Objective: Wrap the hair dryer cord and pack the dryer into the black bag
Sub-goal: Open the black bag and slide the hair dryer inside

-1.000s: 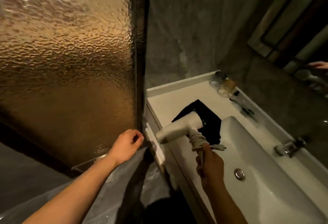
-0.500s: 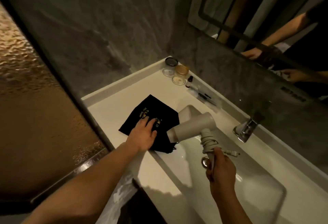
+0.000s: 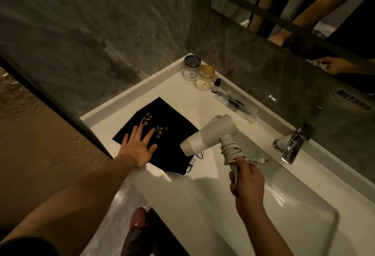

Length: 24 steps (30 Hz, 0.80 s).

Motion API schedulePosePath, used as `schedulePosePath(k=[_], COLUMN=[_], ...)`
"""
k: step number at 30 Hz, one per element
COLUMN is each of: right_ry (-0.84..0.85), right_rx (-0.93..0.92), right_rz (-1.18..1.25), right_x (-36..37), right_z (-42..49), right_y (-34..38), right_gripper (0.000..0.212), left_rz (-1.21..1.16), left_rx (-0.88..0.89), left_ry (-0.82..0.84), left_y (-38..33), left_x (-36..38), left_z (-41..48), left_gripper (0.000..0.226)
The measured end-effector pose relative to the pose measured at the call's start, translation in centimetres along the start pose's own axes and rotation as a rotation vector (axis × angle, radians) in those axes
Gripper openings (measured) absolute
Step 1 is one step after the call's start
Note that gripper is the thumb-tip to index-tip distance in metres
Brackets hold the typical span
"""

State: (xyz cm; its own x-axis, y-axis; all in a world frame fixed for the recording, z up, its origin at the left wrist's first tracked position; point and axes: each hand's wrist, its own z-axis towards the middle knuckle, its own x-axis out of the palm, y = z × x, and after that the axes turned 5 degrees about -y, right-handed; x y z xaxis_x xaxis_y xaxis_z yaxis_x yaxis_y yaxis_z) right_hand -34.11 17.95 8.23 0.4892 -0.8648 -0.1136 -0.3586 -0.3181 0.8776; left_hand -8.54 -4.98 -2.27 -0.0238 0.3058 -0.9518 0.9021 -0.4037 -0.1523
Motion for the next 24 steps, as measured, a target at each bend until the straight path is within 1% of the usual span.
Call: schedulePosePath(k=[5,7,9,11,12,14,15,17,21,22,24], right_ry=[-0.096,-0.152,-0.206,-0.256,-0.277,-0.311,-0.325,-0.353,-0.397,-0.404,-0.418], right_rx=[0.027,0.038,0.039,0.040,0.040,0.031,0.029,0.035,0.037,0.037,0.036], right_rz=[0.012,0.029,0.056,0.089,0.109,0.146,0.160,0.182,0.177,0.177,0.179], right_x=[3.3,4.4,5.2,5.8,6.0,6.2,6.2,6.0,5.2,4.9,4.4], right_z=[-1.8,-2.6,-3.4,-4.0,-4.3,-4.7,-4.9,-5.3,-5.7,-5.7,-5.7], right_y=[-0.8,-1.3,-1.7,-2.3,-2.5,-2.9,-3.1,-3.4,-3.7,-3.7,-3.7], right_gripper=[0.030,0.031,0.032,0.032,0.031,0.029,0.028,0.027,0.027,0.027,0.028], left_rz=[-0.023,-0.073,-0.138,-0.188,-0.213,-0.238,-0.237,-0.228,-0.097,-0.069,-0.042], left_rx=[0.016,0.005,0.020,0.148,0.233,0.370,0.412,0.454,0.411,0.388,0.344], left_ry=[0.033,0.001,-0.150,-0.317,-0.361,-0.334,-0.298,-0.249,-0.180,-0.159,-0.133], left_y=[3.8,3.6,2.5,0.6,-0.5,-3.0,-4.1,-5.8,-7.0,-7.1,-7.1], left_x=[-1.7,-2.3,-2.9,-3.2,-3.2,-3.1,-2.9,-2.1,-0.9,-0.6,-0.4], left_z=[1.6,1.7,1.3,0.7,0.4,0.0,-0.1,-0.3,-0.2,-0.1,0.0], left_gripper=[0.070,0.076,0.077,0.059,0.048,0.034,0.034,0.042,0.060,0.061,0.056])
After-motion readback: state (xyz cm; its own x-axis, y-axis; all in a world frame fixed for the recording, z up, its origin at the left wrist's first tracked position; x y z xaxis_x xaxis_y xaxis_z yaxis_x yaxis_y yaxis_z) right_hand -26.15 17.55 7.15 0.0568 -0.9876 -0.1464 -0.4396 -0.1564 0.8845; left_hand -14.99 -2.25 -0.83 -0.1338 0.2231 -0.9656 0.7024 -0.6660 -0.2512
